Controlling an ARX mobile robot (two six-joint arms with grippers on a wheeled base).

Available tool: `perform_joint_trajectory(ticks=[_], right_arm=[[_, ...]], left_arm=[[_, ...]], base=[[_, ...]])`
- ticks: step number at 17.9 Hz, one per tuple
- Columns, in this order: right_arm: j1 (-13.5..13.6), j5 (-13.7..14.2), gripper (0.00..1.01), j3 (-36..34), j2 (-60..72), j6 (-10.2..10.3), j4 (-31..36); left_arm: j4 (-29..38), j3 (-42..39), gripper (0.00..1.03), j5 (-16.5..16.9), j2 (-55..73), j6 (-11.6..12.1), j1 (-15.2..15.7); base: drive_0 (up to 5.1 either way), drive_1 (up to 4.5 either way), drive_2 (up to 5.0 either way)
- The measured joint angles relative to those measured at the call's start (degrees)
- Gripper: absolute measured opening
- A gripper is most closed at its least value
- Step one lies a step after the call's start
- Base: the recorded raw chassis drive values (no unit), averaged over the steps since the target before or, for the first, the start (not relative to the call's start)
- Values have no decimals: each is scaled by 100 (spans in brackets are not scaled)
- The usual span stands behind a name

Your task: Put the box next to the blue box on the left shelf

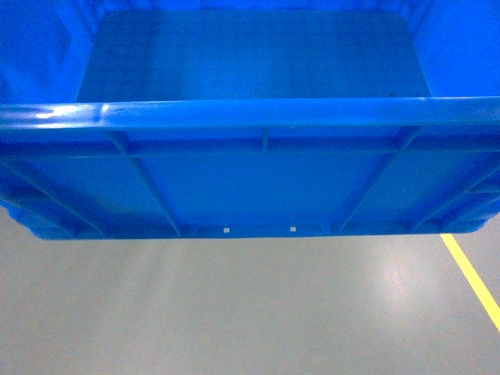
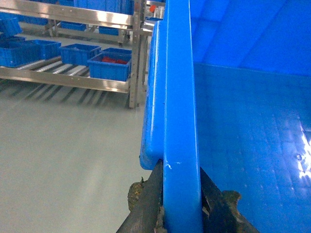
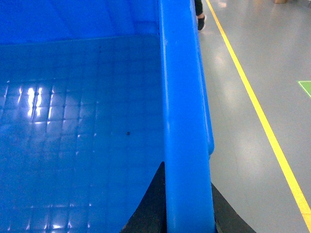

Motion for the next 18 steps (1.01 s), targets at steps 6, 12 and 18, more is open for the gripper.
perform_joint_trajectory(ticks=[6, 12, 18], right_arm=[[2, 2, 8, 0, 0, -4, -2], [0, 4, 8, 0, 0, -4, -7], [0, 4, 8, 4, 2, -2, -4]], left_arm=[[-15, 2, 8, -2, 0, -2, 0], [-17, 2, 8, 0, 0, -2, 0], [-11, 2, 8, 7, 0, -2, 0]], base=[[9, 437, -418], [6, 433, -421], [0, 427, -427]])
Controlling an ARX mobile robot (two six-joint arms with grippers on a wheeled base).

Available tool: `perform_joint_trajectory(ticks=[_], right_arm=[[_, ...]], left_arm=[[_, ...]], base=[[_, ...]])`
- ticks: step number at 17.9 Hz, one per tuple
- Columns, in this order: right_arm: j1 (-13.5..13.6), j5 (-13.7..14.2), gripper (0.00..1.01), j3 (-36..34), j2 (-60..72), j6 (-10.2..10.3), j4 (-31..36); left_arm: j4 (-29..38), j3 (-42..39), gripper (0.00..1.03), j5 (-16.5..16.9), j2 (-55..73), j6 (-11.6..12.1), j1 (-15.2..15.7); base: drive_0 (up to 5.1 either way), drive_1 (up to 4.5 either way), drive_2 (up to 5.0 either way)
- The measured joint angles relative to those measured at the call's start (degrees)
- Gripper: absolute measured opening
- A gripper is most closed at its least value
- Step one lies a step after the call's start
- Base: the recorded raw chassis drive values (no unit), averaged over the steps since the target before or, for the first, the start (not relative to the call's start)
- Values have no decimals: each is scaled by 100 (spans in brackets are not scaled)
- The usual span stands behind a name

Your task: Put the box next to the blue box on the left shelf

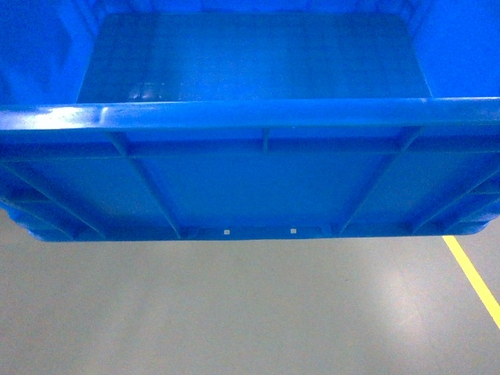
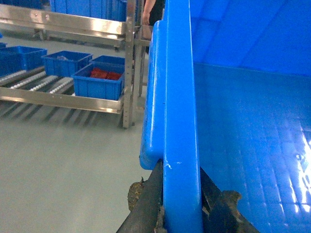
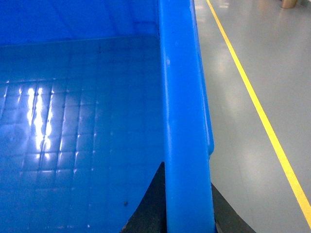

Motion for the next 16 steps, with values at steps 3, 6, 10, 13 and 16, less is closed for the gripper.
perform_joint_trajectory(ticks=[3, 6, 10, 13, 16], right_arm=[[0, 0, 8, -2, 0, 4, -20], [0, 0, 8, -7, 0, 2, -15], [0, 2, 8, -2, -2, -4, 7], [0, 0, 8, -4, -2, -2, 4], [2, 2, 8, -7, -2, -4, -26]], left_arm=[[-9, 0, 8, -9, 0, 2, 0], [-13, 0, 8, -7, 0, 0, 0], [0, 0, 8, -2, 0, 0, 0], [-4, 0, 8, -7, 0, 0, 0], [-35, -2, 8, -9, 0, 0, 0]], base=[[-12, 415, -440], [-12, 415, -440], [-12, 415, -440], [-2, 427, -430], [4, 432, -425]])
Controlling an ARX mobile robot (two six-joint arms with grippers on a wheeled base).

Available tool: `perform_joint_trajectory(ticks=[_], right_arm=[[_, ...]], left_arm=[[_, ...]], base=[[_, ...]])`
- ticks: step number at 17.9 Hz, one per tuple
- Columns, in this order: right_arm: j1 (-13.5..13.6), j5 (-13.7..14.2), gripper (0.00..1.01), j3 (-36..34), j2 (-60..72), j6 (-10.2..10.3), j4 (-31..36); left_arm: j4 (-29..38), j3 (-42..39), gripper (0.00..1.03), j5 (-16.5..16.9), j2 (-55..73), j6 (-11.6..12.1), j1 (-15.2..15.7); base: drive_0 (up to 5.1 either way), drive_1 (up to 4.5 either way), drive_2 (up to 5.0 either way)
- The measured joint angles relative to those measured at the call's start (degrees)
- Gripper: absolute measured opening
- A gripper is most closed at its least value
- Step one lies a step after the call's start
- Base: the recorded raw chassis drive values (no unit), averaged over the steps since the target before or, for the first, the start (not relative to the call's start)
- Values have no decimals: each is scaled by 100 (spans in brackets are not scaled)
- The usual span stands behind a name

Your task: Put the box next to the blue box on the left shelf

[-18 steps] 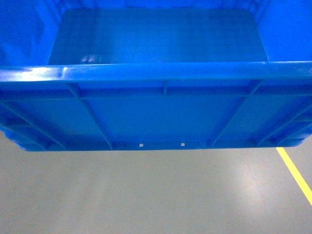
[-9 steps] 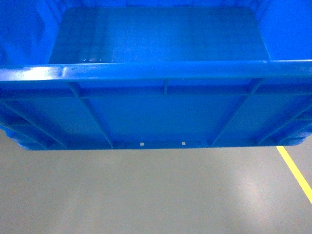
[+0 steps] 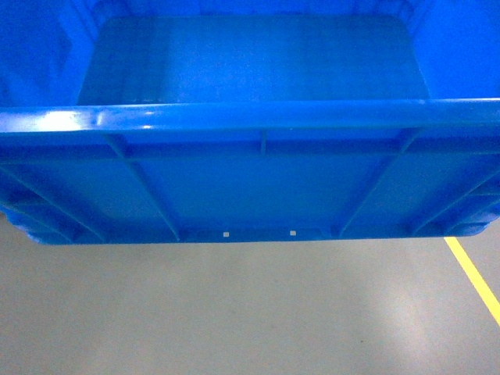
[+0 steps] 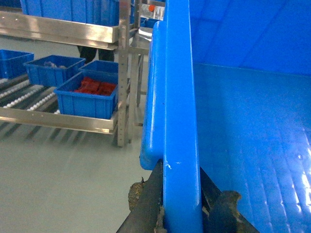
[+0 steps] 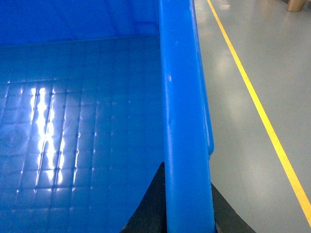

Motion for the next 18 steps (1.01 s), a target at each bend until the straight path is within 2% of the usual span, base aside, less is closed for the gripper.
perform_joint_trajectory(ticks=[18], right_arm=[[-2, 0, 8, 2, 0, 4, 24]], left_arm=[[31, 0, 8, 2, 0, 0, 0]], base=[[5, 434, -424]])
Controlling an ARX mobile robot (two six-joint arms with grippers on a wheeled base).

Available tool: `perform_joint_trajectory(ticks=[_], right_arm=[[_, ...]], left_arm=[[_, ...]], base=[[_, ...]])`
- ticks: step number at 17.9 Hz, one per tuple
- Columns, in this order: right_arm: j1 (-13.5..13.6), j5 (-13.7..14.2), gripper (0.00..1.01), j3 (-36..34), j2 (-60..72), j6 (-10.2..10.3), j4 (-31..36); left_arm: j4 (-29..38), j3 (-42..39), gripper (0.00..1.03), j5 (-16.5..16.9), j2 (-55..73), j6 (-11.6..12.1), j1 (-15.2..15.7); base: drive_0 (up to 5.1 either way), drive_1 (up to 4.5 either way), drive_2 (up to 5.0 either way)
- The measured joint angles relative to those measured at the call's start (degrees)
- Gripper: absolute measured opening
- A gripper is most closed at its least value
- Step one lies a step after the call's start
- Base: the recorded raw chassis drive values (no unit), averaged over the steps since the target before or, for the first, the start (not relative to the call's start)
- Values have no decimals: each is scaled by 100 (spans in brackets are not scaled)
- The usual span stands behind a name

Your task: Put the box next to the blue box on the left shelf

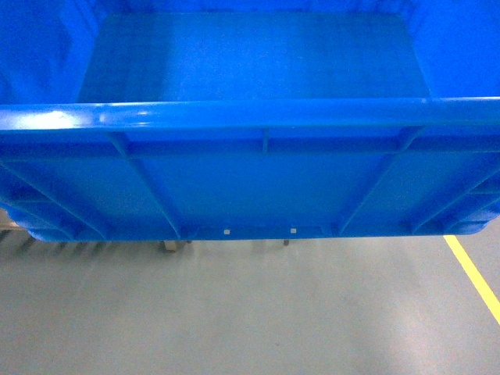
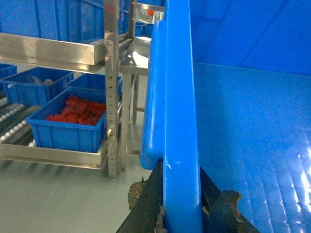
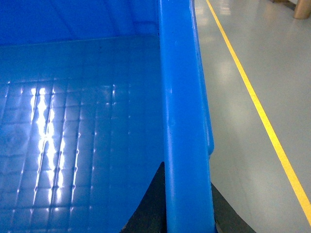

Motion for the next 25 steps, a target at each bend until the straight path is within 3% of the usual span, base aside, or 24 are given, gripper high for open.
perform_joint_trajectory(ticks=[15, 25], right_arm=[[-31, -7, 8, 4, 0, -7, -11], [-26, -20, 8, 4, 2, -9, 0]], left_arm=[[2, -4, 8, 17, 11, -7, -4], [0, -4, 8, 2, 11, -20, -4]], base=[[6, 435, -422], [-471, 265, 265]])
